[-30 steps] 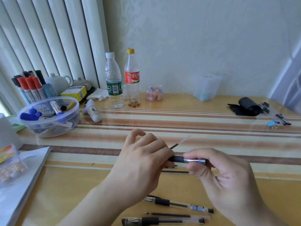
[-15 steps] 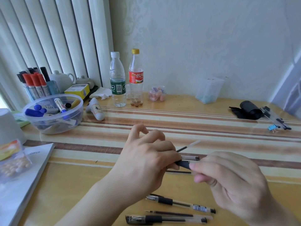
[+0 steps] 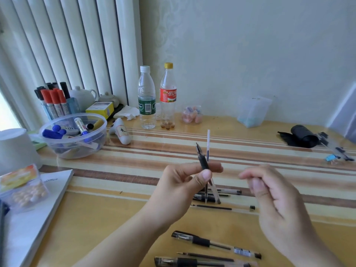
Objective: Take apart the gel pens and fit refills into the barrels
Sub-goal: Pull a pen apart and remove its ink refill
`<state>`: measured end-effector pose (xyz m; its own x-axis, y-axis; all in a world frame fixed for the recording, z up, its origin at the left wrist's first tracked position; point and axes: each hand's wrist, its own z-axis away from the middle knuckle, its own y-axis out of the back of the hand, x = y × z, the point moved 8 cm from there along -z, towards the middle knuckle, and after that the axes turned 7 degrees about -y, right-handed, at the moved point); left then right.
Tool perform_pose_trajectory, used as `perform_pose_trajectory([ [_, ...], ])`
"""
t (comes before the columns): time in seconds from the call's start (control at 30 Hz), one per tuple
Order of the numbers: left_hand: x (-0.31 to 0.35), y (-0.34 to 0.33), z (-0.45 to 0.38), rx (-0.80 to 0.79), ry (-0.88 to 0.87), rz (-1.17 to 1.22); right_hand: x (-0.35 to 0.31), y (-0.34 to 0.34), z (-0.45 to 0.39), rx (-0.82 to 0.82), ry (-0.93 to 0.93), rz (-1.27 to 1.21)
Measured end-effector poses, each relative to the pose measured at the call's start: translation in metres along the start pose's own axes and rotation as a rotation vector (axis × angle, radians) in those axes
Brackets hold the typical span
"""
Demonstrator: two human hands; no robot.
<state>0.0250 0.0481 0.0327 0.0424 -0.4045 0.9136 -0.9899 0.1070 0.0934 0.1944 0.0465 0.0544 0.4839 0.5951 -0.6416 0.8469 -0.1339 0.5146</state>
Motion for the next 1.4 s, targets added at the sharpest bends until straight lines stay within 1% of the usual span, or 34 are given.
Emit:
perform_pose_trajectory([
  [0.1, -0.003, -0.014, 0.004, -0.011, 0.035, 0.128, 0.001, -0.022, 0.006, -0.181, -0.038, 0.033],
  [0.17, -0.008, -0.021, 0.006, -0.023, 0.064, 0.174, -0.002, -0.031, 0.008, -0.221, -0.02, 0.095],
  [0.23, -0.011, -0.021, 0.006, -0.027, 0.078, 0.194, -0.001, -0.035, 0.009, -0.256, -0.045, 0.092],
  [0.3, -0.013, -0.013, 0.004, 0.0, 0.078, 0.215, 0.003, -0.036, 0.009, -0.32, -0.102, 0.014],
  [0.4, -0.012, 0.002, 0.001, 0.075, 0.055, 0.275, 0.006, -0.039, 0.014, -0.458, -0.189, -0.142],
  [0.5, -0.01, 0.004, 0.0, 0.091, 0.04, 0.365, 0.007, -0.046, 0.018, -0.513, -0.237, -0.223],
  [0.57, -0.01, 0.002, -0.001, 0.082, 0.044, 0.422, 0.006, -0.049, 0.017, -0.492, -0.226, -0.215],
  [0.63, -0.009, 0.004, -0.001, 0.094, 0.04, 0.407, 0.005, -0.045, 0.014, -0.4, -0.166, -0.14],
  [0.73, -0.007, 0.009, -0.001, 0.12, 0.007, 0.362, 0.006, -0.036, 0.01, -0.253, -0.13, -0.08],
  [0.83, -0.009, 0.01, 0.0, 0.151, -0.014, 0.298, 0.002, -0.025, 0.008, -0.101, -0.049, 0.054],
  [0.9, -0.011, 0.012, 0.0, 0.18, 0.001, 0.309, -0.001, -0.021, 0.008, -0.042, -0.035, 0.101],
  [0.93, -0.012, 0.012, 0.0, 0.186, 0.018, 0.333, -0.001, -0.021, 0.008, -0.055, -0.053, 0.082],
  [0.97, -0.013, 0.011, 0.0, 0.182, 0.036, 0.36, 0.001, -0.025, 0.009, -0.11, -0.097, 0.016],
  [1.03, -0.013, 0.01, 0.0, 0.166, 0.06, 0.406, 0.007, -0.04, 0.013, -0.303, -0.232, -0.199],
  [1.07, -0.013, 0.009, 0.0, 0.158, 0.068, 0.431, 0.01, -0.046, 0.016, -0.382, -0.293, -0.263],
  [1.13, -0.012, 0.006, 0.0, 0.138, 0.073, 0.466, 0.011, -0.051, 0.017, -0.449, -0.369, -0.302],
  [1.27, -0.013, 0.006, -0.001, 0.132, 0.074, 0.473, 0.006, -0.053, 0.018, -0.478, -0.362, -0.308],
  [1.37, -0.015, 0.008, -0.001, 0.145, 0.073, 0.447, 0.007, -0.043, 0.015, -0.378, -0.393, -0.315],
  [1.4, -0.015, 0.008, -0.001, 0.142, 0.075, 0.439, 0.007, -0.042, 0.014, -0.366, -0.403, -0.33],
])
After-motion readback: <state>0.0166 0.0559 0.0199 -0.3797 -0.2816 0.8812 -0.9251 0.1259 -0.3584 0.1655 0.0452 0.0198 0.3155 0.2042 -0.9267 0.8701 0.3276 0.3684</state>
